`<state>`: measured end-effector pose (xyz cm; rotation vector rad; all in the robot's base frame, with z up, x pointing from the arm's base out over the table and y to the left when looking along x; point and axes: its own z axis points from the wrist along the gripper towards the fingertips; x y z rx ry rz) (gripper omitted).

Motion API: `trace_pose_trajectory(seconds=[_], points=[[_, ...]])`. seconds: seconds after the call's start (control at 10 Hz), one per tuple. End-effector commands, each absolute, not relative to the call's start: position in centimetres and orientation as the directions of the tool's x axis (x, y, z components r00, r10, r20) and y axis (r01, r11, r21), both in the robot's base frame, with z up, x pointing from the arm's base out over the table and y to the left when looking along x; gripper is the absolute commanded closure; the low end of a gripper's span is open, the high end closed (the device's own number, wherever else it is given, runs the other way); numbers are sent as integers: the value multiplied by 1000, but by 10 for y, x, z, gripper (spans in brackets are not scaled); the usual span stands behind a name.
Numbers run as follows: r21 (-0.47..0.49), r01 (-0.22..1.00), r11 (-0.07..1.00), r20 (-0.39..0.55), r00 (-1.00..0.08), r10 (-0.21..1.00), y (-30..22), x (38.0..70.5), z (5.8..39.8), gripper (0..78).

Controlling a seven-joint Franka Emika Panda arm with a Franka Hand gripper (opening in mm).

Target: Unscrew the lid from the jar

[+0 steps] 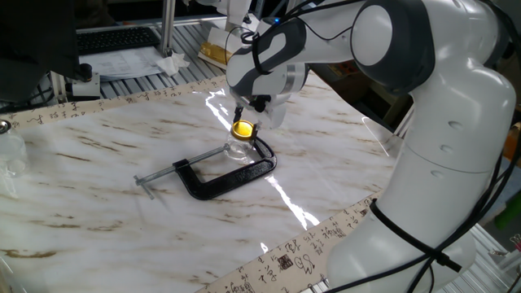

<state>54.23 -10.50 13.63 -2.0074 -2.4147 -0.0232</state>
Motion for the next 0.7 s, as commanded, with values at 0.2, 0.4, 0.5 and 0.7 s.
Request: trace_pose_trajectory(seconds=[0.2, 0.4, 0.5, 0.7], points=[[-13, 865, 501, 17, -501, 865, -102, 541, 135, 764], [-15, 836, 549, 16, -549, 836, -102, 541, 136, 764], [-15, 836, 549, 16, -549, 836, -102, 541, 136, 764], [-28, 740, 672, 34, -671, 741, -99, 541, 137, 764]])
